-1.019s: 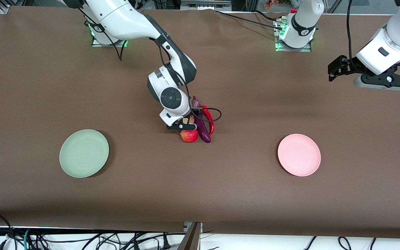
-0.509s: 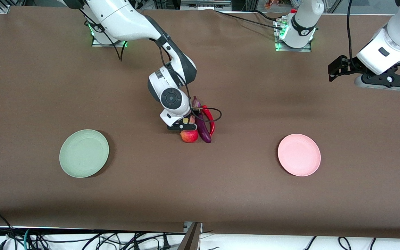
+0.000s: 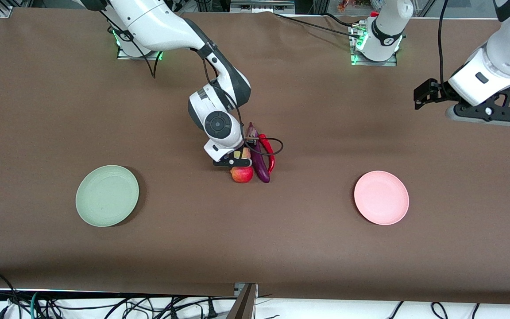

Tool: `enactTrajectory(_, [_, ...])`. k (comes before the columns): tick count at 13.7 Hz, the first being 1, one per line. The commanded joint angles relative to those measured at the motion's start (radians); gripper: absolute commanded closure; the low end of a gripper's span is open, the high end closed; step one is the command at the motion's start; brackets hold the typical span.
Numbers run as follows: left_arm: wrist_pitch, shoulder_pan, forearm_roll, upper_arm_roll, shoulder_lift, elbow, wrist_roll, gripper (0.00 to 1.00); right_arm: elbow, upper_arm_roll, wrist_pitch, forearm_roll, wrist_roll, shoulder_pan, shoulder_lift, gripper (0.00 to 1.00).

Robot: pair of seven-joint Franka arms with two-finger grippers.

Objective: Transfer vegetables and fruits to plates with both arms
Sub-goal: 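Grasp the apple with the right gripper and carry it toward the green plate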

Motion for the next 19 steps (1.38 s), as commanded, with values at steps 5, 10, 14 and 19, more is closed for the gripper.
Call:
enactTrajectory(5, [-0.082,-0.002,0.006,-0.001,0.180,0.087,0.003,0.00,-0.001,-0.119,-0.187,-0.001,-0.112,-0.014,-0.152,0.70])
enactTrajectory(10, [-0.090,0.018,-0.083,-0.003,0.218,0.096,0.044,0.00,-0.001,-0.388,-0.294,0.009,-0.569,-0.032,-0.165,0.70])
enactTrajectory(14, [-0.017,-0.107,-0.206,-0.024,0.263,0.080,-0.194,0.00,-0.001,-0.401,-0.282,-0.006,-0.691,-0.135,-0.153,0.70])
enactTrajectory(19, [0.369,-0.359,-0.197,-0.023,0.410,-0.034,-0.576,0.00,-0.002,-0.401,-0.212,-0.050,-0.850,-0.305,-0.090,0.69])
